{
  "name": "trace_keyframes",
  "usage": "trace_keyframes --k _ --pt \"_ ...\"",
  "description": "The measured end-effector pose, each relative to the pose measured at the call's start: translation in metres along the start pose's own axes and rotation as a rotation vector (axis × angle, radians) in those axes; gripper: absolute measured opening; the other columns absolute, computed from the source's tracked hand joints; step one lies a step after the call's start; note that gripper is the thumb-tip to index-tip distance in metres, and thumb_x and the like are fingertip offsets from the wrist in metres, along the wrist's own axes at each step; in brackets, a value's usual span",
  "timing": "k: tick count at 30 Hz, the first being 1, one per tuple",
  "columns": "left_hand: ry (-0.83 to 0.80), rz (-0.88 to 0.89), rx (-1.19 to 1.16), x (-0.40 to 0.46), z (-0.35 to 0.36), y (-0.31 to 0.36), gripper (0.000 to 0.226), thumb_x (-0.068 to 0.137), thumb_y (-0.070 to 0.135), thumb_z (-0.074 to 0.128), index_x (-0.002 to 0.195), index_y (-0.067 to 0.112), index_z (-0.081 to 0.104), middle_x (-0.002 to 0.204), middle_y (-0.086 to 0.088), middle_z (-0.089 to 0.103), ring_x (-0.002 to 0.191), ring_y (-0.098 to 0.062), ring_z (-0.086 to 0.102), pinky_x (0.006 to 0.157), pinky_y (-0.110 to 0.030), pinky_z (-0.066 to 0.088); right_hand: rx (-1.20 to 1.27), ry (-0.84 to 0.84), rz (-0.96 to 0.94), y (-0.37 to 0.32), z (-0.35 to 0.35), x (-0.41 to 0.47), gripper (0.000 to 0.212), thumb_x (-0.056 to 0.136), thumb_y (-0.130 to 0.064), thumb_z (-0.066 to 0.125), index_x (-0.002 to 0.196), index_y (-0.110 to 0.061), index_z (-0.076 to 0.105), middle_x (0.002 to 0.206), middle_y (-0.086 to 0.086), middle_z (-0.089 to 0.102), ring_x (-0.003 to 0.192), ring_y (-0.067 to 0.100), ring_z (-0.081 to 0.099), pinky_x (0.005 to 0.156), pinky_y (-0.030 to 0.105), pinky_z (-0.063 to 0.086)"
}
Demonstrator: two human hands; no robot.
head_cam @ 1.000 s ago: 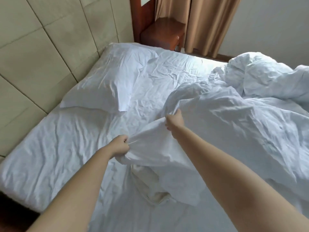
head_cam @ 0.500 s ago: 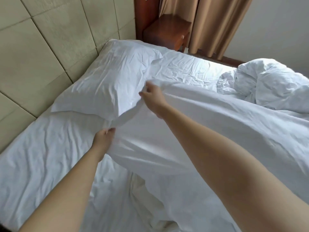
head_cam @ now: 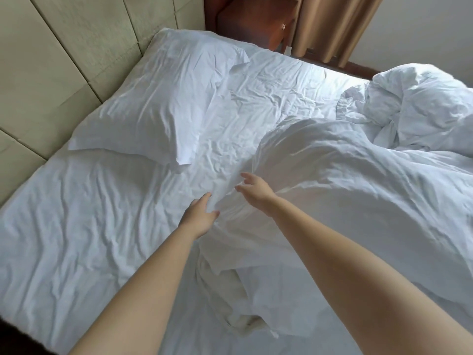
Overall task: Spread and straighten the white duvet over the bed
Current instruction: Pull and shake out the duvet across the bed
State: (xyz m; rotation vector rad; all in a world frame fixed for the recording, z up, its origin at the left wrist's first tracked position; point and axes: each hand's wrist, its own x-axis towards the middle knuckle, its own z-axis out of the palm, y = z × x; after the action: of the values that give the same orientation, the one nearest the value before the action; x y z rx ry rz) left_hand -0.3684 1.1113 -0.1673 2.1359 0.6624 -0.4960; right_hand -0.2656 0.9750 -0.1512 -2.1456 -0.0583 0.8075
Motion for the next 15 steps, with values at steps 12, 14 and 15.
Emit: trace_keyframes --k 12,14,15 --pt "0.045 0.165 0.162 -0.076 0.067 0.037 0.048 0.090 0.016 0.055 0.137 0.016 0.044 0.138 -0.008 0.046 0.119 -0.028 0.051 0.100 -0.036 0.042 0.028 0.062 -0.012 0.080 -0.031 -0.137 0.033 0.089 -0.011 0.055 0.122 -0.012 0.061 0.110 0.009 0.065 0.086 0.016 0.056 0.076 0.026 0.047" --pt "-0.023 0.250 0.266 -0.096 0.101 0.043 0.047 0.088 0.013 0.055 0.134 0.014 0.046 0.135 -0.010 0.045 0.117 -0.028 0.051 0.099 -0.037 0.043 -0.044 0.010 0.054 0.121 -0.042 -0.166 0.034 0.089 -0.011 0.055 0.122 -0.010 0.062 0.115 0.010 0.066 0.092 0.018 0.059 0.078 0.022 0.043" --pt "-0.075 0.292 0.319 -0.106 0.119 0.045 0.045 0.088 0.013 0.054 0.132 0.014 0.047 0.132 -0.009 0.047 0.116 -0.028 0.052 0.098 -0.036 0.043 -0.090 -0.003 0.090 0.143 -0.049 -0.179 0.034 0.089 -0.012 0.054 0.123 -0.011 0.062 0.117 0.009 0.065 0.099 0.019 0.060 0.080 0.020 0.042"
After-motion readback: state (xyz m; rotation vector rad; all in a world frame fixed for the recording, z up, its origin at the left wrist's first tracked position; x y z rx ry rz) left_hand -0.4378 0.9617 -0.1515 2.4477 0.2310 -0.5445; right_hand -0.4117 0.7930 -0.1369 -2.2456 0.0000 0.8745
